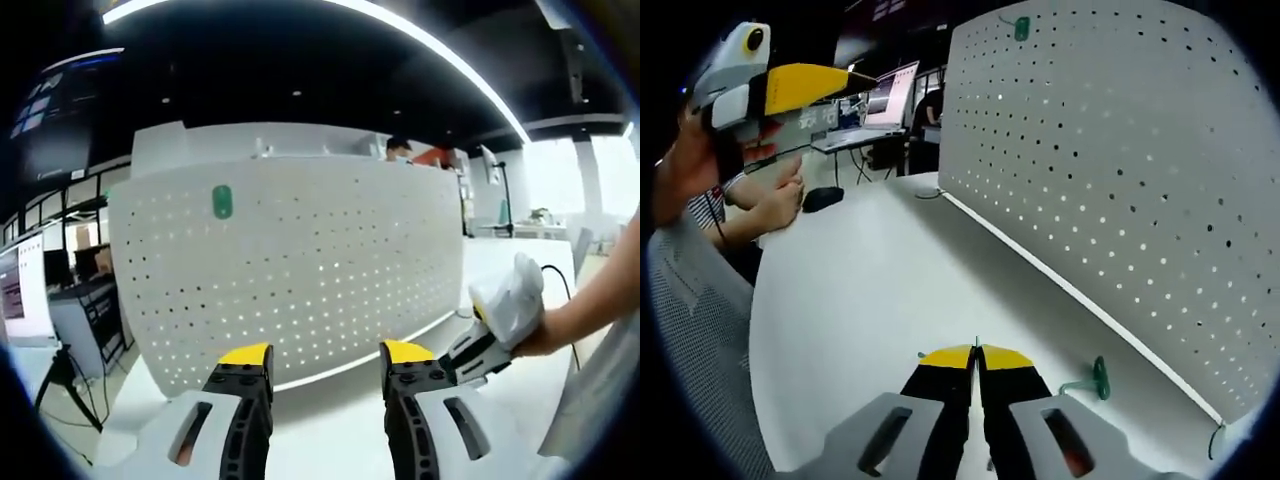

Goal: Insert the hook assembly into the mounting plate slot until the hook locks in place.

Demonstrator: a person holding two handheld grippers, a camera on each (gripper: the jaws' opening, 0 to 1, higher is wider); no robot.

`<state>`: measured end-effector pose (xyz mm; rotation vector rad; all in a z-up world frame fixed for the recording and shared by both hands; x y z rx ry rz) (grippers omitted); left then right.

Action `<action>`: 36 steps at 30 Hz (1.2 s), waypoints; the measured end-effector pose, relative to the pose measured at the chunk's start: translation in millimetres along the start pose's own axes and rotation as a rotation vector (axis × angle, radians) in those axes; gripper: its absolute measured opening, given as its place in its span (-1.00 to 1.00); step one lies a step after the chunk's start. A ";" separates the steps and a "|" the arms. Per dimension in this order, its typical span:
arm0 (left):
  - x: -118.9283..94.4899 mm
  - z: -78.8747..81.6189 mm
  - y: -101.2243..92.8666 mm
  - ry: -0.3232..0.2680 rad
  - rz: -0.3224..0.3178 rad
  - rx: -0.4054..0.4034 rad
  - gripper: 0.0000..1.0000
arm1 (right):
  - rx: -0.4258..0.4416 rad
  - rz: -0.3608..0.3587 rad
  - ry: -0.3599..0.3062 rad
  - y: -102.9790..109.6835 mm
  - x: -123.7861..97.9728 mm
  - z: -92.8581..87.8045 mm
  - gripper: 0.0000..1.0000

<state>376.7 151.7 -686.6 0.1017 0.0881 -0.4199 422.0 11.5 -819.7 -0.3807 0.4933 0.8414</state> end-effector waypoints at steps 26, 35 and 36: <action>6.6 -6.8 -33.6 0.035 -0.130 0.055 -0.15 | 0.100 -0.034 -0.099 -10.9 -38.6 40.2 -0.99; 8.7 -8.8 -46.1 0.045 -0.183 0.087 -0.15 | 0.103 -0.037 -0.132 -10.5 -56.4 66.3 -1.00; 9.1 -8.7 -47.8 0.045 -0.188 0.094 -0.15 | 0.102 -0.038 -0.133 -10.4 -57.9 68.4 -1.00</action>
Point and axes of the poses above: the point that each gripper's makers call its tool centre point, and the gripper's own axes: x roughly forward along the fingers, y roughly to its left, z roughly out of its top, the point moved 3 cm from there along -x, roughly backward along the fingers, and after that the axes turned 3 degrees about -z, right-handed, at the moved point
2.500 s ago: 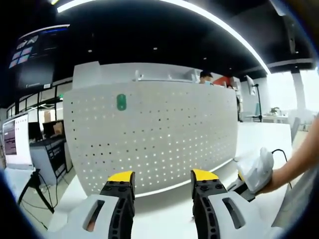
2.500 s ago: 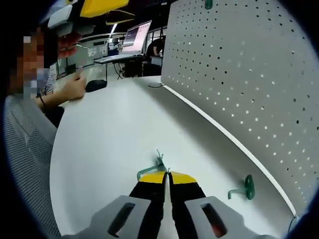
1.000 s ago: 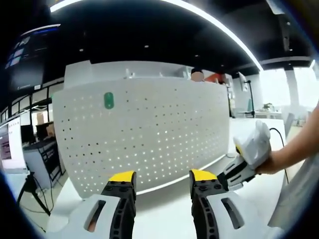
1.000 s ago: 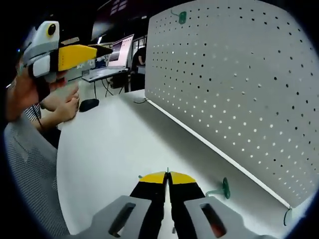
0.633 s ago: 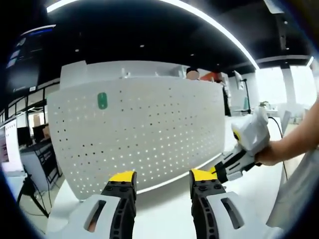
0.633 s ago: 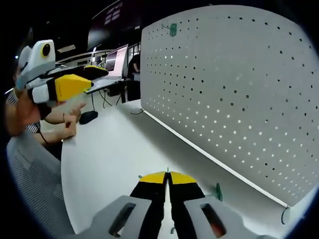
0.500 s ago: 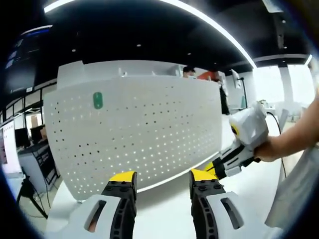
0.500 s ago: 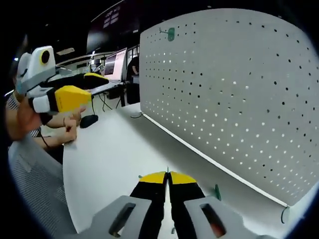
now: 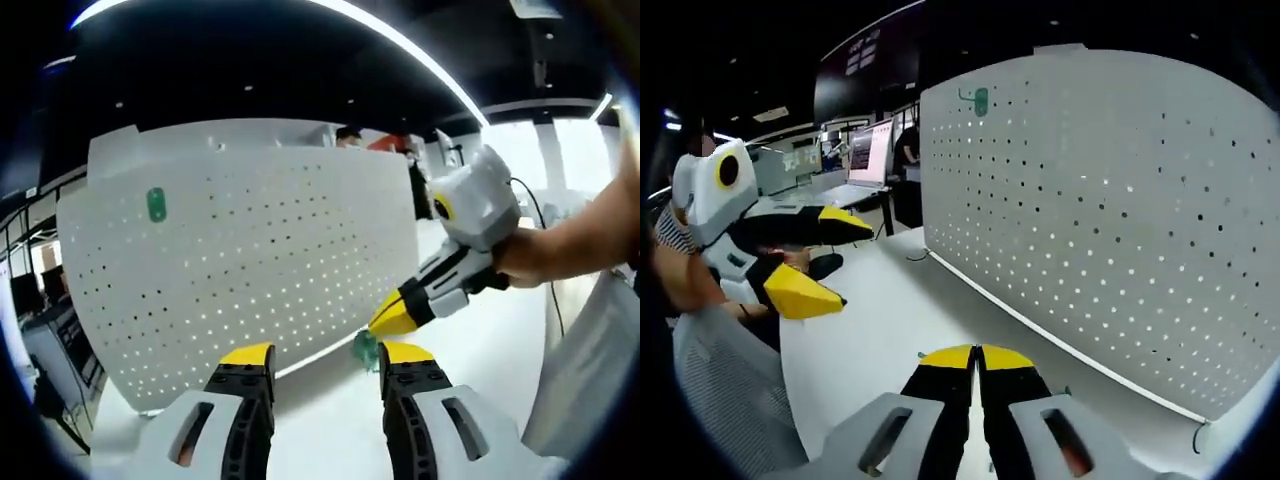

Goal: Insert the hook assembly into the mounting plate slot until the hook locks in place.

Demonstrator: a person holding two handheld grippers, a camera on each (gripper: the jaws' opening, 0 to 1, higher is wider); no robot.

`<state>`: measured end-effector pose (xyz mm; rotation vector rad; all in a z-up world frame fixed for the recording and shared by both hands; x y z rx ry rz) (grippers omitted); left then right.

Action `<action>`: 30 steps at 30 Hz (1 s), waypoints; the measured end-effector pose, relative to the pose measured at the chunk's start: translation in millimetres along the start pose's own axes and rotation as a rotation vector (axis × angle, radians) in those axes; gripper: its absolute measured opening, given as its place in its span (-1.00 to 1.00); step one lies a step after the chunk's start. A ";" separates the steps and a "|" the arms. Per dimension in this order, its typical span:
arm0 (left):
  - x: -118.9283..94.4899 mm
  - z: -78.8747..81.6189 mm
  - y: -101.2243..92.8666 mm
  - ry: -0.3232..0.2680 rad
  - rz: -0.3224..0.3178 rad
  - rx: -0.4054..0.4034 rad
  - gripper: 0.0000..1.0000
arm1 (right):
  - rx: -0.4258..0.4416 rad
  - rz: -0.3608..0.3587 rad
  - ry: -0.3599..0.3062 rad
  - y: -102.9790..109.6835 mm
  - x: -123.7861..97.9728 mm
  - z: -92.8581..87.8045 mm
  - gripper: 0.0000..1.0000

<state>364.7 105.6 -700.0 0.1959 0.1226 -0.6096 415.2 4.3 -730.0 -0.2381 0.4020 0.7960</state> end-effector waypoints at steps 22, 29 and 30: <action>4.3 7.4 -24.9 -0.023 -0.076 0.176 -0.42 | 0.025 0.050 -0.028 25.4 -22.0 36.0 -1.00; 6.5 4.0 -29.1 -0.004 -0.098 0.223 -0.55 | 0.052 0.079 -0.002 32.1 -25.2 36.4 -1.00; 6.8 3.3 -29.9 0.000 -0.102 0.229 -0.57 | 0.054 0.082 0.000 32.7 -25.5 36.5 -1.00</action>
Point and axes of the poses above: the point that each gripper's makers call its tool centre point, and the gripper's own axes: x roughly forward along the fingers, y roughly to its left, z roughly out of its top, the point moved 3 cm from there along -x, roughly backward along the fingers, and after that the axes turned 3 degrees about -z, right-handed, at the moved point
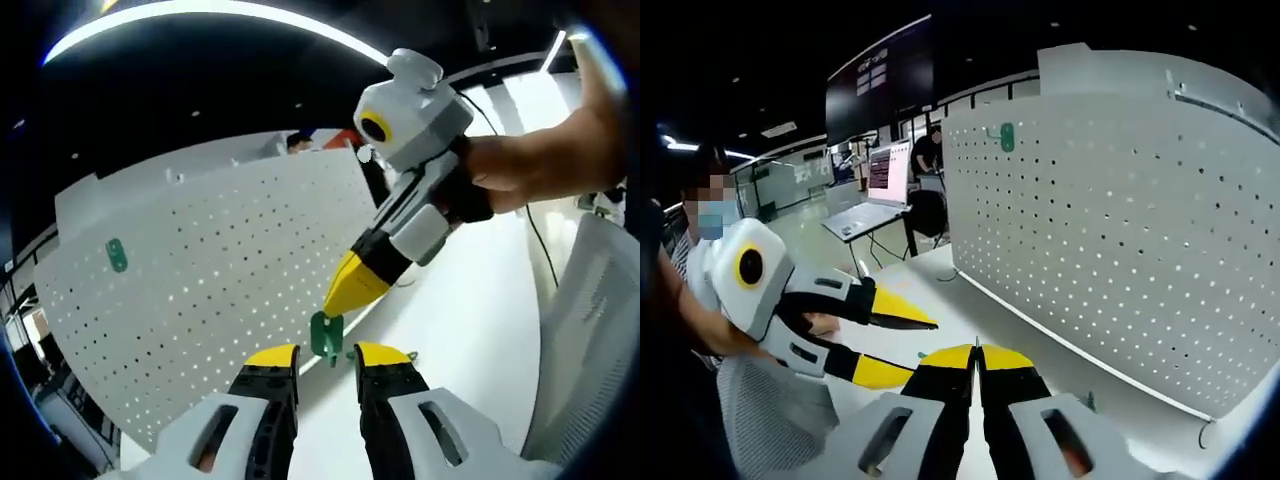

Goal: Insert the hook assembly into the mounting plate slot until the hook locks in place.

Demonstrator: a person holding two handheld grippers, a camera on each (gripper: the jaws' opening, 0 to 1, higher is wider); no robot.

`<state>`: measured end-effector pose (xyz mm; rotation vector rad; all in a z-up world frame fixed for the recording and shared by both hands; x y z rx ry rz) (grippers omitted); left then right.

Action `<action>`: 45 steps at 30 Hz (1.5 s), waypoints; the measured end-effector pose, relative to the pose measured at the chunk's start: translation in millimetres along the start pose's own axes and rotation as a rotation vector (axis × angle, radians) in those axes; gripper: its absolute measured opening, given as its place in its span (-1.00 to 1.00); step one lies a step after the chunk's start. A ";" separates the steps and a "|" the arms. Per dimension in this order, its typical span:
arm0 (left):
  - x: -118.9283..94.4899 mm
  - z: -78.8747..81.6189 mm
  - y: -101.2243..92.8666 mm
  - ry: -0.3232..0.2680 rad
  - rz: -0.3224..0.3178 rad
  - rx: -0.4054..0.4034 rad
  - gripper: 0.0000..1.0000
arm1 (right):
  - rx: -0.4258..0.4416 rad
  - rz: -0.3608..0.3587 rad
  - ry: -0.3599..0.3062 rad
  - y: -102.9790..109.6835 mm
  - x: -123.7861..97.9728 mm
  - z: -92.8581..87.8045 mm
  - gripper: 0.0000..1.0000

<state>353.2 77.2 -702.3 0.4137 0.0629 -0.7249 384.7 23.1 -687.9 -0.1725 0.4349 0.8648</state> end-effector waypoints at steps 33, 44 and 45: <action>1.6 -0.5 -7.0 0.001 -0.040 -0.005 -0.92 | 0.030 0.066 0.064 20.2 -8.6 -0.1 -0.99; 0.7 -1.5 -3.0 -0.009 -0.043 -0.120 -0.93 | 0.008 0.061 0.039 20.6 -3.9 3.4 -0.99; 0.6 -1.5 -3.2 -0.010 -0.043 -0.121 -0.94 | 0.007 0.059 0.039 20.4 -3.4 3.4 -0.98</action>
Point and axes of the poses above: the point that each gripper's makers call its tool centre point, and the gripper's own axes: x roughly forward along the fingers, y roughly to its left, z roughly out of its top, the point moved 3 cm from there along -x, roughly backward along the fingers, and after that the axes turned 3 degrees about -z, right-handed, at the moved point
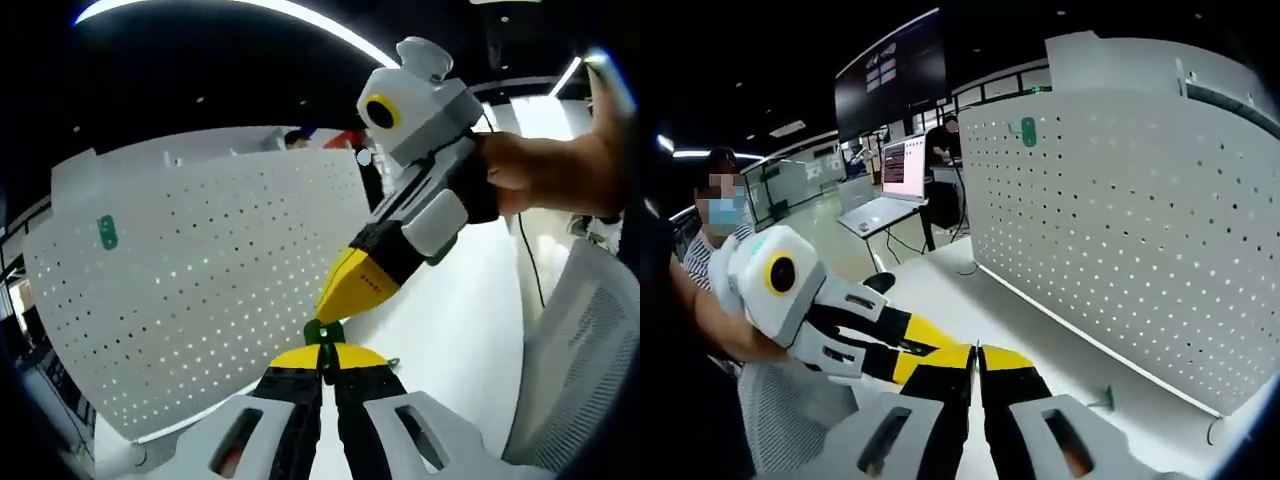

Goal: Insert the hook assembly into the mounting plate slot until the hook locks in place.

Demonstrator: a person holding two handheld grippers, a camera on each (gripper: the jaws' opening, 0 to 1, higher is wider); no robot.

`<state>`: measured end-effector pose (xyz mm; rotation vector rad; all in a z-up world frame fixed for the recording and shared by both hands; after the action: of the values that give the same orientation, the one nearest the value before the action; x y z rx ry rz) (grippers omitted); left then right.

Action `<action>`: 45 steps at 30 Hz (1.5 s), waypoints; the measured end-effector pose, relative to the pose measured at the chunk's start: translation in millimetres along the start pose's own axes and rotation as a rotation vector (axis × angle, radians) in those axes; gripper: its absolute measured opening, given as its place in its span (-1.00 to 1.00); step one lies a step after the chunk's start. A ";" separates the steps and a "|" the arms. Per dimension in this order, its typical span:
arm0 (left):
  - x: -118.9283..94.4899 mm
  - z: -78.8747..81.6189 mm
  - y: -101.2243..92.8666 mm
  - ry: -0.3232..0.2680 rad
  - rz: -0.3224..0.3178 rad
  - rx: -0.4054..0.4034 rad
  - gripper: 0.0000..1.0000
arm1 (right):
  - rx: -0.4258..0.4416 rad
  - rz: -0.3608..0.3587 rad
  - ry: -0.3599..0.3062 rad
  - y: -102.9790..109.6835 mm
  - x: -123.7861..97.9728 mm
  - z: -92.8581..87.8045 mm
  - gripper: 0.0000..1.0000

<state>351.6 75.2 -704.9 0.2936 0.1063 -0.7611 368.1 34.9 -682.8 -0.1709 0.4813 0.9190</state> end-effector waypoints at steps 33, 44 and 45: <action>-4.9 -4.0 14.3 -0.007 0.048 -0.084 -0.94 | -0.066 -0.058 -0.151 -7.1 -18.4 13.0 -0.51; -6.0 -5.9 17.8 -0.004 0.059 -0.100 -0.94 | -0.068 -0.089 -0.179 -12.7 -25.8 9.1 -0.30; -6.0 -6.2 18.4 -0.003 0.061 -0.101 -0.94 | -0.072 -0.097 -0.185 -13.3 -27.0 8.6 -0.27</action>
<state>360.1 93.7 -705.5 0.1991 0.1315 -0.6934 367.7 10.3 -663.4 -0.1711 0.2670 0.8485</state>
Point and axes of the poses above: the point that each gripper's makers call its tool centre point, and the gripper's own axes: x roughly forward along the fingers, y roughly to its left, z roughly out of its top, the point moved 3 cm from there along -x, roughly backward along the fingers, and after that the axes turned 3 degrees about -z, right-handed, at the moved point
